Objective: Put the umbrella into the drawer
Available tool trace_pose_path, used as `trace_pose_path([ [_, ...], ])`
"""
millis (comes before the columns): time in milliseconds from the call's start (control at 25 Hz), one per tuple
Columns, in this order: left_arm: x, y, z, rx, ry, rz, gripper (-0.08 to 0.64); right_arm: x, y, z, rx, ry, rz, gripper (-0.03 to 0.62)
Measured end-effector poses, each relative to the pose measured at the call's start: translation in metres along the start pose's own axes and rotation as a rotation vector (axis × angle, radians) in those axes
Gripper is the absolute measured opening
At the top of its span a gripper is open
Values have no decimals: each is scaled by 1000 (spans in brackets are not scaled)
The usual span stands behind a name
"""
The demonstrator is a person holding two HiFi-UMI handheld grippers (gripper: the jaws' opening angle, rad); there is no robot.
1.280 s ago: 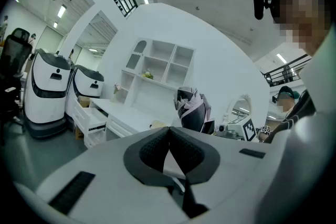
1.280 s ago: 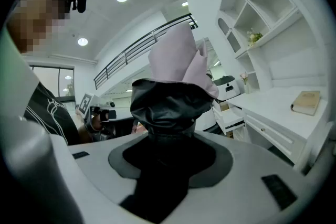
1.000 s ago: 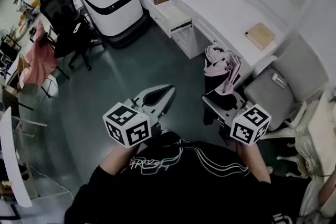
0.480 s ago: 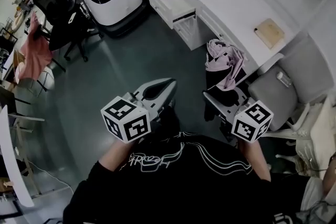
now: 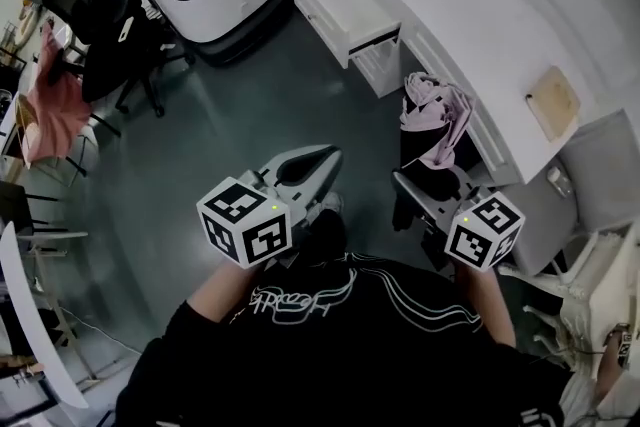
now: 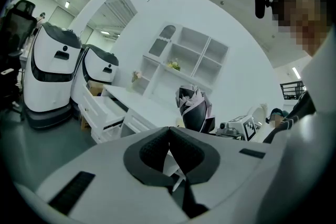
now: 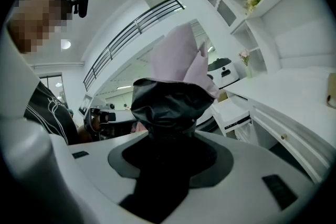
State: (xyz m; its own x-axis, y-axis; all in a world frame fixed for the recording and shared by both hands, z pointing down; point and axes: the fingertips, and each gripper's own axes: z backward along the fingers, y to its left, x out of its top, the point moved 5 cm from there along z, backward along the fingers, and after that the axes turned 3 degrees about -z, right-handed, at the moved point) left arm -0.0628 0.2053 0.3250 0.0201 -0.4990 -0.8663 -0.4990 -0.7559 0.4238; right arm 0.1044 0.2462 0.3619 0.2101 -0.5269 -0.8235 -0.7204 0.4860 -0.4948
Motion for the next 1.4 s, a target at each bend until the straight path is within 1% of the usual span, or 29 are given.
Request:
trace_pose_path([
  [120,32,64,-33,-5,24,24,20,37,-38,-57,-11,22,-17,207],
  [240,65,120,-61,-14,24,26,21,72,-68,-109,-30,36,-28,207],
  [400,99,179,-85,-28,25,13,20,105,-97,-165,-62,55,-33,207],
  [560,122,222,-109,-26,39,23,20,133,-127,-202,-84,69,-23,207],
  [840,138,271,-150,12,44,55,20,166,-186,-247,-107,84,-8,207],
  [960,150,304,-177,33,55,86,21,189,-224,-282,-112,103,5,207],
  [1160,176,355,-228,63,73,107,21,221,-289,-341,-100,148,-3,207],
  [1280,189,387,-256,75,81,122,20,234,-325,-379,-103,192,-3,207],
  [1400,197,420,-275,98,84,145,21,240,-361,-419,-116,243,20,207],
])
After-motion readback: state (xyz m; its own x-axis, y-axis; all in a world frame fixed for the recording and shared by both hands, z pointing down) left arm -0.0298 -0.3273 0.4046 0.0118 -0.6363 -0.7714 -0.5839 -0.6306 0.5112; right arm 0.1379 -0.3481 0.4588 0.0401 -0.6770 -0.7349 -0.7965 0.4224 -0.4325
